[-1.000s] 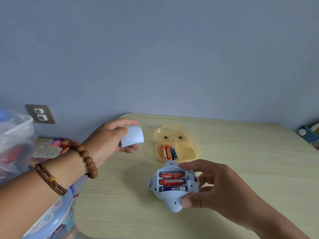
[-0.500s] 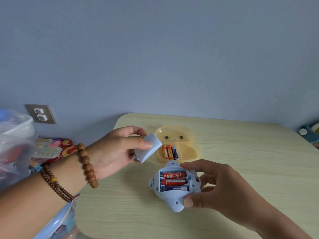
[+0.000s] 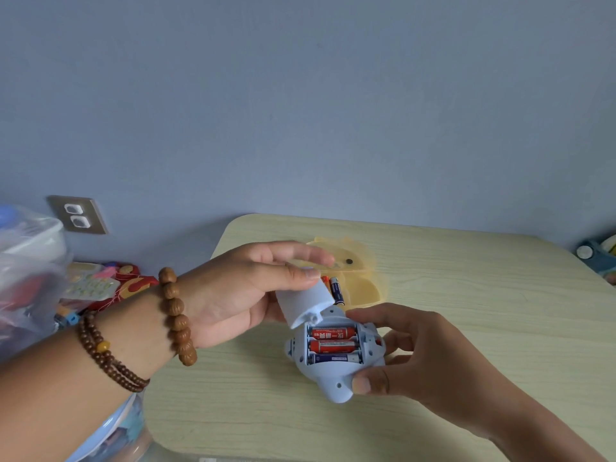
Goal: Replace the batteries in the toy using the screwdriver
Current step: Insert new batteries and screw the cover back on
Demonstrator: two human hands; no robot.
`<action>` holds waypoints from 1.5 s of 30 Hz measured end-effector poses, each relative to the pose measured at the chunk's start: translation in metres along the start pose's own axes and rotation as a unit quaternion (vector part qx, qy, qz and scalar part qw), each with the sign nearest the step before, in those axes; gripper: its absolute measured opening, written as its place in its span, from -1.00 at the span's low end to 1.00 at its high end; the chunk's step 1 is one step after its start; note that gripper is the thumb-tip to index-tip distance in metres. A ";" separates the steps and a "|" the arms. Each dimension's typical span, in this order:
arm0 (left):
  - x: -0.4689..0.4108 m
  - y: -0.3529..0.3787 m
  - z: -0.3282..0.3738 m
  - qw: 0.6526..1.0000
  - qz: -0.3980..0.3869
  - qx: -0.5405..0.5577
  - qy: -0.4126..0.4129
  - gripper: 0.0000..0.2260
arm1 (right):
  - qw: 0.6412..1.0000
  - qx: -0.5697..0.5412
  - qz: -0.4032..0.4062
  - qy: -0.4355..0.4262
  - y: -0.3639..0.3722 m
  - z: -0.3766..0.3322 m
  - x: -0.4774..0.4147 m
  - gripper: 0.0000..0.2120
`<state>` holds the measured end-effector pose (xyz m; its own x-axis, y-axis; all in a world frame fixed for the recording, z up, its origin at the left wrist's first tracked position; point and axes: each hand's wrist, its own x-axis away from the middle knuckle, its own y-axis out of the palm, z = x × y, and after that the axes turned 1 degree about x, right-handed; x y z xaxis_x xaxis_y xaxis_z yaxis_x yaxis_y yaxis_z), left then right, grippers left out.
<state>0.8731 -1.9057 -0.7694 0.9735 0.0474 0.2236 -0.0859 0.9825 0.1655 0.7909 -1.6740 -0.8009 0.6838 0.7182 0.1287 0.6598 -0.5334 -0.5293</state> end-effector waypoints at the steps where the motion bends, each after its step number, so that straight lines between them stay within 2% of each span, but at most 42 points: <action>1: 0.000 0.002 0.000 1.000 -0.009 0.012 0.000 -0.71 | 1.000 -0.002 -0.001 -0.001 0.000 0.000 0.000 -0.36; 4: -0.002 0.001 -0.001 0.998 -0.031 0.049 -0.010 -0.68 | 1.000 -0.006 -0.002 -0.002 0.000 0.001 0.001 -0.36; 8: -0.002 -0.003 -0.004 0.996 -0.081 0.024 -0.014 -0.55 | 1.000 -0.006 -0.002 -0.002 0.000 0.002 0.000 -0.36; 12: 0.001 -0.001 -0.007 0.994 -0.105 -0.013 0.011 -0.54 | 1.000 -0.007 -0.005 -0.009 0.000 0.001 0.000 -0.38; 16: -0.002 0.008 -0.010 0.987 -0.018 -0.145 0.068 -0.67 | 1.000 -0.007 -0.004 -0.007 0.000 0.003 0.000 -0.38; 18: -0.005 0.008 -0.012 0.980 0.015 -0.184 0.074 -0.66 | 1.000 -0.011 0.000 -0.003 0.000 0.004 -0.001 -0.38; 23: -0.004 0.007 -0.013 0.972 -0.011 -0.222 0.076 -0.58 | 1.000 -0.018 0.001 -0.001 0.000 0.006 -0.002 -0.37; 25: -0.002 0.011 -0.011 0.952 0.028 -0.287 0.099 -0.61 | 1.000 -0.019 -0.002 -0.002 -0.001 0.005 -0.001 -0.40; 28: 0.003 0.019 -0.009 0.891 0.086 -0.424 0.140 -0.65 | 1.000 -0.018 -0.007 -0.008 -0.002 0.003 -0.001 -0.45; 34: 0.005 0.028 -0.006 0.805 0.058 -0.574 0.139 -0.55 | 1.000 -0.017 -0.001 -0.011 0.000 0.005 -0.002 -0.43; 36: 0.006 0.030 -0.006 0.788 0.048 -0.596 0.146 -0.50 | 1.000 -0.014 -0.002 -0.014 0.000 0.004 -0.002 -0.44; 38: 0.007 0.030 -0.005 0.803 0.049 -0.575 0.153 -0.50 | 1.000 -0.009 -0.007 -0.019 0.000 0.004 -0.002 -0.46; 41: 0.007 0.030 -0.003 0.851 0.057 -0.494 0.167 -0.49 | 1.000 0.003 -0.007 -0.020 0.000 0.004 -0.002 -0.46; 45: 0.007 0.032 -0.007 0.871 0.068 -0.447 0.191 -0.46 | 1.000 0.003 -0.005 -0.021 0.001 0.004 -0.003 -0.45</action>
<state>0.8788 -1.8727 -0.7693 0.9813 0.0625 -0.1821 -0.1729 0.7022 -0.6906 0.7882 -1.6744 -0.8049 0.6638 0.7415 0.0977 0.6641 -0.5243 -0.5330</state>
